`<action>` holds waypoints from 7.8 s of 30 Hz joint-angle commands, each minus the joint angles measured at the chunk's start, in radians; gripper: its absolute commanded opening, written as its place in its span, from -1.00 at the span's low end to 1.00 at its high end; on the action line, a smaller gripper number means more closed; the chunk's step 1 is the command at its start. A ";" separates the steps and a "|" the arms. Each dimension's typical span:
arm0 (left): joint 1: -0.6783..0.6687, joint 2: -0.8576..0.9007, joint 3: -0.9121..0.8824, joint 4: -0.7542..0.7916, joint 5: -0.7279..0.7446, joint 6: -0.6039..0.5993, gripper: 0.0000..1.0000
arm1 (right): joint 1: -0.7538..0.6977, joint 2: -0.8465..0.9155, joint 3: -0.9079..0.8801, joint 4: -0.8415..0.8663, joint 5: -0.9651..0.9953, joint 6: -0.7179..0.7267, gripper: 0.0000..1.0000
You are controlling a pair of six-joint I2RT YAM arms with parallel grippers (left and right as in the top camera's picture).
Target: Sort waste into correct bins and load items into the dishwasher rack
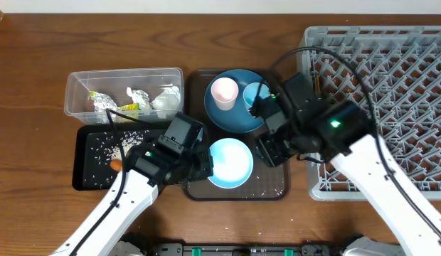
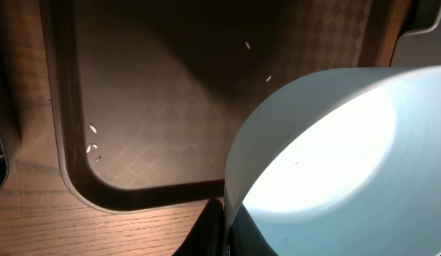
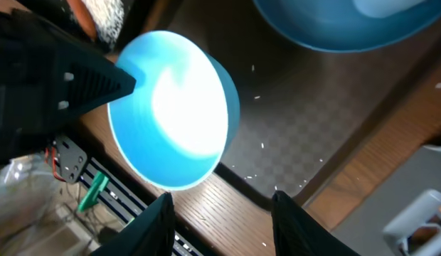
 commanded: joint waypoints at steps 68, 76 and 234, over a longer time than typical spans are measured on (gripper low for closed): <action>0.000 -0.237 0.051 0.215 0.013 0.003 0.93 | -0.281 0.209 -0.023 0.869 1.236 -0.462 -0.97; 0.000 -0.228 0.051 0.215 0.012 0.003 0.95 | -0.528 0.212 -0.023 1.127 1.235 -0.740 -0.97; 0.111 0.780 0.636 0.153 -0.298 0.048 -0.31 | -0.433 -0.058 -0.023 0.196 0.075 -0.092 0.98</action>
